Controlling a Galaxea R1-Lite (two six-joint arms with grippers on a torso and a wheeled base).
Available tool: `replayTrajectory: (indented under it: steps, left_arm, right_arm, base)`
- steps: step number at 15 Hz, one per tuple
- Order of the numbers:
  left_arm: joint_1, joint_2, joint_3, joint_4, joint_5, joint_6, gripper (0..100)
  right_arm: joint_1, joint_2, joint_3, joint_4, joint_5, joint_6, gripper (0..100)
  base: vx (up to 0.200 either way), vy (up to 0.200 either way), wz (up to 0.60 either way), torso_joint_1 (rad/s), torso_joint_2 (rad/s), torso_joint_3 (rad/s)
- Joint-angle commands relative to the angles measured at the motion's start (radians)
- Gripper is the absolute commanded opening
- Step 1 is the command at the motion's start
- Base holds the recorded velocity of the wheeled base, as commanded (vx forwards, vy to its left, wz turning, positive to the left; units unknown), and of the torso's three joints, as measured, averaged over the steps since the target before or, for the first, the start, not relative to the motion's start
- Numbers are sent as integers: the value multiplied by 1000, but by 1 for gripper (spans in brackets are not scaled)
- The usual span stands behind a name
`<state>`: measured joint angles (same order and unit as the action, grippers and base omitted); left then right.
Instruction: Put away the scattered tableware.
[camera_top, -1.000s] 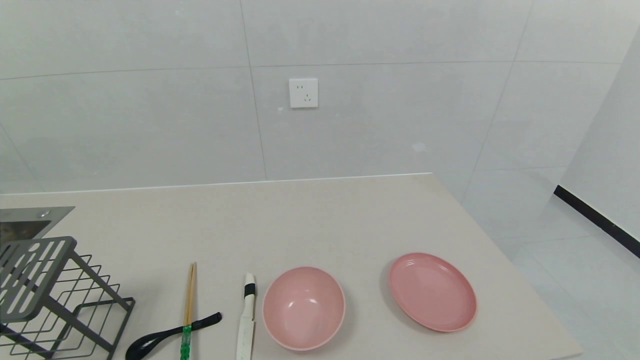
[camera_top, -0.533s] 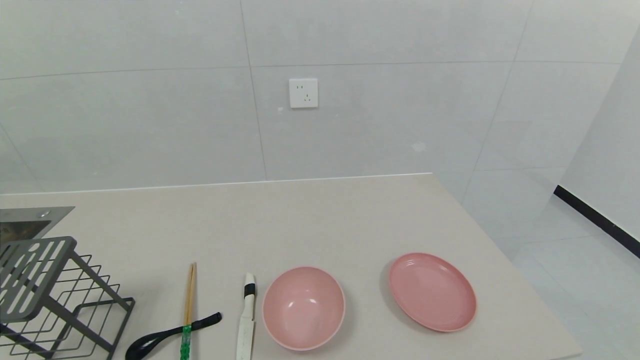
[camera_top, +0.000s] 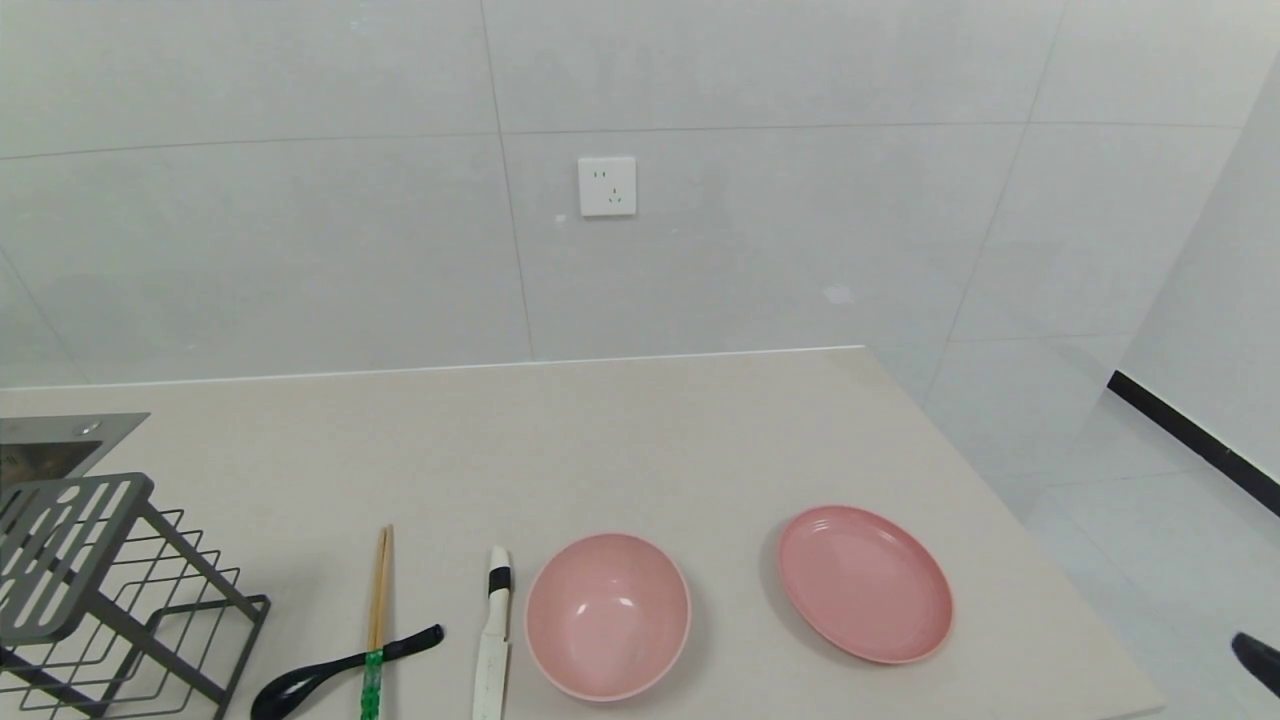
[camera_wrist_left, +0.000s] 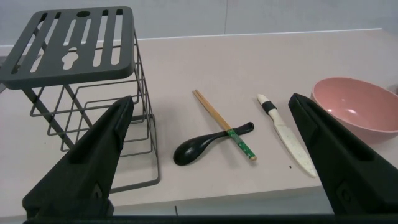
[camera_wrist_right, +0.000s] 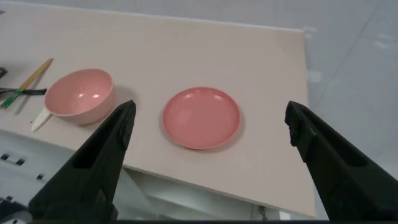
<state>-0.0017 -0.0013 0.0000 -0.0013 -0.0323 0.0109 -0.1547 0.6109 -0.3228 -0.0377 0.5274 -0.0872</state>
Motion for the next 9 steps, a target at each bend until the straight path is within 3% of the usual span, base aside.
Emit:
replayTrajectory:
  steps: [1,4,9]
  left_arm:
    - [0,1,0,0,0,0,100]
    - [0,1,0,0,0,0,100]
    - [0,1,0,0,0,0,100]
  right_arm:
    - [90,225,-30,-30,-1,-23,100]
    - [159,336,-36,-67,-57,-23,100]
    - [173,495,-13,-171,-57,-23,100]
  base:
    - [0,0,0,0,0,0]
    - [0,0,0,0,0,0]
    - [0,0,0,0,0,0]
